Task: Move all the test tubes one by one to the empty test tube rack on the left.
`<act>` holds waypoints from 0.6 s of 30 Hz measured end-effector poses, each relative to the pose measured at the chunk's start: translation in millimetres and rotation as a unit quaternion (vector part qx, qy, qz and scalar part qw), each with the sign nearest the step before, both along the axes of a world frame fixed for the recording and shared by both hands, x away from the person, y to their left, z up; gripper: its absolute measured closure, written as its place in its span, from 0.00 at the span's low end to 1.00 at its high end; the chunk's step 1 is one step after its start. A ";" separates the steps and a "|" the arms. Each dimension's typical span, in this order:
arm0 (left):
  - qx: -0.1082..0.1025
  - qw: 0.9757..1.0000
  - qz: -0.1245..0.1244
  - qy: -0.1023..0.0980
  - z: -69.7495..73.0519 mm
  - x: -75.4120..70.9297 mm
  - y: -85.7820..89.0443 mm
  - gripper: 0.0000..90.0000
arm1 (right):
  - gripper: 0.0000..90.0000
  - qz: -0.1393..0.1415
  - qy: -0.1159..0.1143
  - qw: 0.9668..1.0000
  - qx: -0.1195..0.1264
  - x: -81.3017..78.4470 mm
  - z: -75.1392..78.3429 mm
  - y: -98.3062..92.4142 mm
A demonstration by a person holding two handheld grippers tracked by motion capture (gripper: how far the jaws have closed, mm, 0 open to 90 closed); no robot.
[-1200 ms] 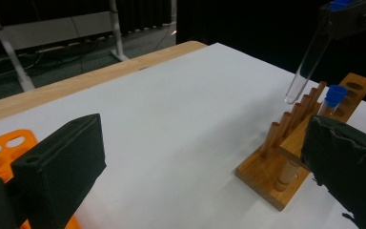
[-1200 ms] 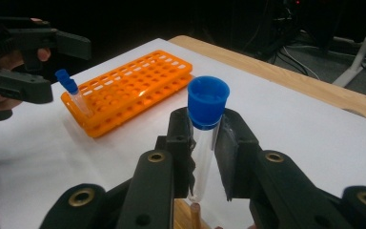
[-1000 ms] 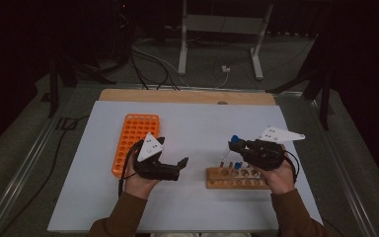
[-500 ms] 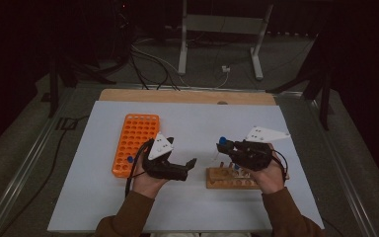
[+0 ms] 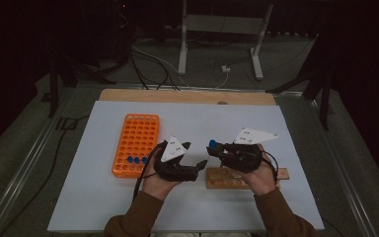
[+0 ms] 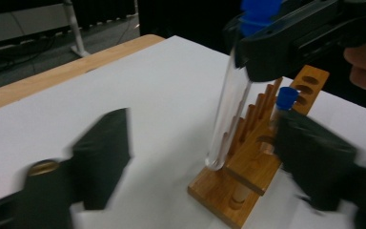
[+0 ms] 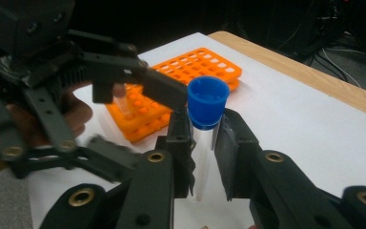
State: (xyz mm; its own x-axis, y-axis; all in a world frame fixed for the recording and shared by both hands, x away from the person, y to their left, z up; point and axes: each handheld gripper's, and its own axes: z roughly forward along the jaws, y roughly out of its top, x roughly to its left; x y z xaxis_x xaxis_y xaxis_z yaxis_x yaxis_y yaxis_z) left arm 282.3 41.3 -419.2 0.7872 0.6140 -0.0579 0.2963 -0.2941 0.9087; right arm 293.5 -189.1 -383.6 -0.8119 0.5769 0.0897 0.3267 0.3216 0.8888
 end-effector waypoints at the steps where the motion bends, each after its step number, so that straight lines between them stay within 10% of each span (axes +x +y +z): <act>1: 0.000 1.000 -0.006 -0.001 -0.4 -0.2 -1.4 0.36 | 0.85 0.002 -0.001 1.000 0.001 -0.5 -0.1 1.1; 9: -0.003 1.000 -0.025 -0.012 -4.1 -2.8 -9.9 0.73 | 0.85 0.013 0.000 1.000 0.000 -3.7 0.1 6.8; 18: -0.009 0.999 -0.031 -0.015 -4.0 -3.9 -9.3 0.85 | 0.85 0.017 0.004 1.000 0.001 -3.9 -1.6 7.5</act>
State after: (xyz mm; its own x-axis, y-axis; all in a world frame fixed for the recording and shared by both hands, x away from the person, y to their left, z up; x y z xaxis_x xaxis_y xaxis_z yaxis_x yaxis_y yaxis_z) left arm 278.4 32.0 -423.3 0.8254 0.5628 -0.0451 0.2513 -0.2948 0.9219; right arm 289.6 -181.6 -385.2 -0.8305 0.5485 0.0966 0.3220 0.3314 0.8868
